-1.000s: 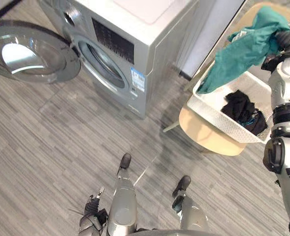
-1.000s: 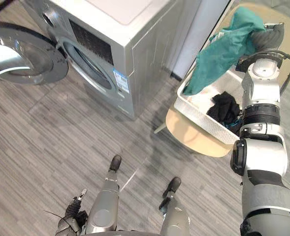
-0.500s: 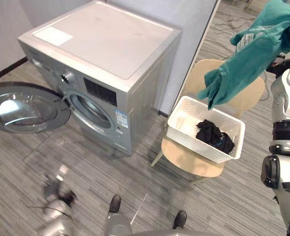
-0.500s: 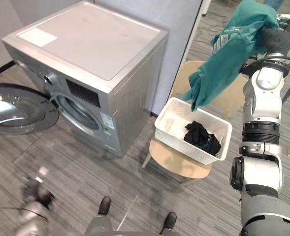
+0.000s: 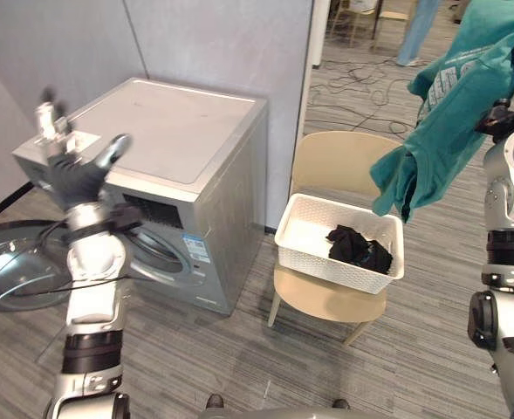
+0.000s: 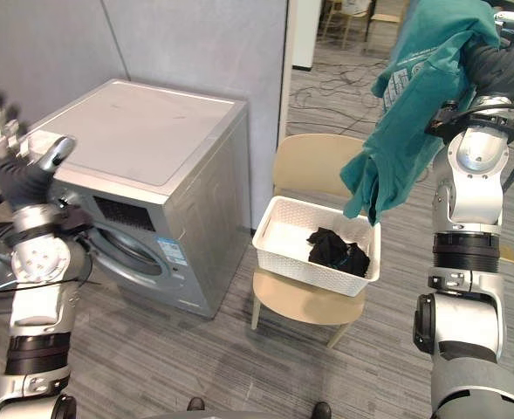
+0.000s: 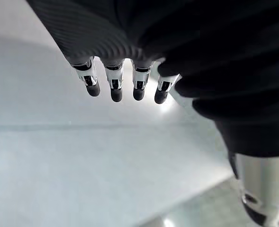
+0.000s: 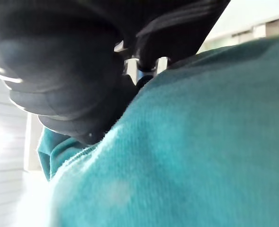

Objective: Pick up the laundry basket with both hands and put the clothes into the washing machine.

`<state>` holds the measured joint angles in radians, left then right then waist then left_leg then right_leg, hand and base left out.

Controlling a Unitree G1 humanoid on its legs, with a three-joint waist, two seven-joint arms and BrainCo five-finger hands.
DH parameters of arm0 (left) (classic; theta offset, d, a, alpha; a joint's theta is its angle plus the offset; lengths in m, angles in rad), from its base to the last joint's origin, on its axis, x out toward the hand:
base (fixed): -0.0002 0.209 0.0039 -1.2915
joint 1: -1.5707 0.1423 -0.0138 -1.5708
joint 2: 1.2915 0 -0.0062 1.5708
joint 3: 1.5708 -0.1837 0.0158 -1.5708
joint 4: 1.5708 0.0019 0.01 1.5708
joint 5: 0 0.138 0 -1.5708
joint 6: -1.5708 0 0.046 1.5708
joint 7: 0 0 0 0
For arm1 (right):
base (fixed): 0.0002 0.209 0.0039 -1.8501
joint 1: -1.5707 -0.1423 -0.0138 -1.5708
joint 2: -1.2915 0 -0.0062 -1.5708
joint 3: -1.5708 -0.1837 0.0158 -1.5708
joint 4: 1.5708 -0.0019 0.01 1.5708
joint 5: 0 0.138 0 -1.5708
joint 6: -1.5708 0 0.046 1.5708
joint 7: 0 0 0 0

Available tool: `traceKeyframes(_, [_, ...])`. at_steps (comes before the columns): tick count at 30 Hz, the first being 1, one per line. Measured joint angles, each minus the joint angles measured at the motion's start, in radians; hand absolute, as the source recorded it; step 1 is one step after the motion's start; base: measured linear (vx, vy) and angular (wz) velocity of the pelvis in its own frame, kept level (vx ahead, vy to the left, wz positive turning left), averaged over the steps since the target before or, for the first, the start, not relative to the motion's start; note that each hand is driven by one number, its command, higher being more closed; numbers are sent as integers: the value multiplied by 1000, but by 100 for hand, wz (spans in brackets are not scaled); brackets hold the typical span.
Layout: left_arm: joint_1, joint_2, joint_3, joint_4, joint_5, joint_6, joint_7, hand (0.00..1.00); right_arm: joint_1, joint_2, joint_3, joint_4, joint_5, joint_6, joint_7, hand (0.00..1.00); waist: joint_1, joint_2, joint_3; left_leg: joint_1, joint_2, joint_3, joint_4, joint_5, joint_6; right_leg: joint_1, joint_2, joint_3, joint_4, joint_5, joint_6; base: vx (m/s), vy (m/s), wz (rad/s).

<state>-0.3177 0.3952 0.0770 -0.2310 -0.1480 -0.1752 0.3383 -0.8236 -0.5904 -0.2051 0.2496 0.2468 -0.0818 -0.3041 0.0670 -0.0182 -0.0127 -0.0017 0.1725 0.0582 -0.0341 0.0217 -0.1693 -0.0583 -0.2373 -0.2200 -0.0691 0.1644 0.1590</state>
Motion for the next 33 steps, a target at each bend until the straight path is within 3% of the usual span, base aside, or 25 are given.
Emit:
traceKeyframes(2, [-67, -18, -109, -12, -18, -10, -40, 0, 5, 16, 11, -27, 29, -15, 5, 100, -8, 2, -1, 20, 0, 27, -2, -7, -1, -1, 1, 26, 0, -1, -2, -16, 4, -33])
traceKeyframes(4, [-91, -39, -174, -33, -38, -12, -78, 0, 6, 48, 20, -57, 61, -29, 7, 100, -32, 9, -5, 30, 0, 38, -2, -15, 0, -3, 3, 42, -1, -2, -3, -15, 3, -26])
traceKeyframes(8, [-124, -62, -281, -16, -51, -20, -115, 0, 7, 73, 40, -83, 102, -45, 5, 100, -47, 23, -19, 33, 0, 66, -2, -22, 0, -19, 6, 67, -3, 1, -3, 1, 2, -19])
traceKeyframes(13, [-278, -86, -447, 188, -122, -2, -145, 0, 7, 103, 86, -83, 163, -51, 5, 100, -58, 21, -22, 44, 1, 79, 0, -30, -1, -21, 10, 89, -6, 8, 3, 1, -1, -11])
traceKeyframes(19, [-346, -121, -532, 312, -226, 18, -163, 0, 7, 194, 169, -83, 209, -57, 17, 100, -83, 14, -25, 45, 1, 83, 14, -45, 0, -21, 11, 100, -6, 8, 3, -4, -1, -5])
traceKeyframes(25, [-415, -177, -641, 405, -294, 50, -178, 0, 7, 257, 261, -84, 244, -58, 58, 100, -88, -5, -35, 44, 1, 85, 28, -57, 1, -21, 12, 109, -8, 8, 3, -5, 0, -4])
traceKeyframes(30, [-456, -217, -697, 454, -288, 72, -184, 0, 7, 308, 325, -84, 266, -55, 73, 100, -97, -8, -35, 41, 1, 81, 36, -62, 2, -19, 12, 108, -8, 8, 3, 0, 0, 0])
traceKeyframes(33, [-466, -235, -698, 479, -222, 77, -181, 0, 8, 318, 331, -84, 275, -55, 73, 100, -102, -10, -36, 41, 1, 80, 37, -62, 2, -17, 12, 107, -8, 7, 3, 0, 0, 0])
